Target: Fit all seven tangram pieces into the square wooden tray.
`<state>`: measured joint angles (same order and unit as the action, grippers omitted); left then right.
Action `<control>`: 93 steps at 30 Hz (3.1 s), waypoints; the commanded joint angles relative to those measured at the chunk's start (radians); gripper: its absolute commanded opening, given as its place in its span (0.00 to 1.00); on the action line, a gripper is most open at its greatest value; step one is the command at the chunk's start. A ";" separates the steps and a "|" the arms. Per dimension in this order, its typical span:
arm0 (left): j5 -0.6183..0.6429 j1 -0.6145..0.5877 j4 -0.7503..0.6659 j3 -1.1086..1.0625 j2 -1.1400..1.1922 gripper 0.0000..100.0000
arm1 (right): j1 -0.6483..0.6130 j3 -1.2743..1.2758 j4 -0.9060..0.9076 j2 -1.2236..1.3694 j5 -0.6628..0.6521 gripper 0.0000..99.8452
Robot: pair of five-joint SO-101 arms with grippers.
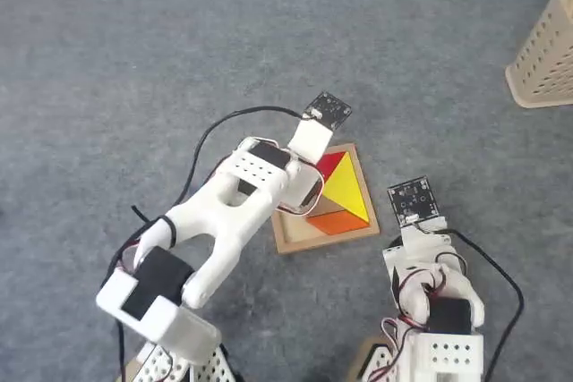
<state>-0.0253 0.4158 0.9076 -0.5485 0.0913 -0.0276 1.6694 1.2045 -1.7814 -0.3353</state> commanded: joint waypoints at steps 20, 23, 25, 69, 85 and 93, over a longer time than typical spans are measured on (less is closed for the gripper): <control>0.011 -0.035 0.015 0.044 -0.020 0.09 | 0.012 0.015 0.005 0.008 -0.011 0.01; 0.011 -0.005 0.091 0.096 -0.020 0.09 | 0.012 0.015 0.005 0.008 -0.011 0.01; 0.011 0.006 0.153 0.134 -0.020 0.09 | 0.012 0.015 0.005 0.008 -0.011 0.01; -0.074 0.002 0.037 0.002 -0.005 0.09 | 0.012 0.015 0.005 0.008 -0.011 0.01; -0.071 -0.006 0.107 0.213 0.152 0.09 | 0.012 0.015 0.005 0.008 -0.011 0.01; -0.072 -0.060 0.152 0.073 -0.198 0.09 | 0.012 0.015 0.005 0.008 -0.011 0.01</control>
<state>-0.0974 0.3989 1.0518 -0.4227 0.0806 -0.0276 1.6694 1.2045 -1.7814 -0.3353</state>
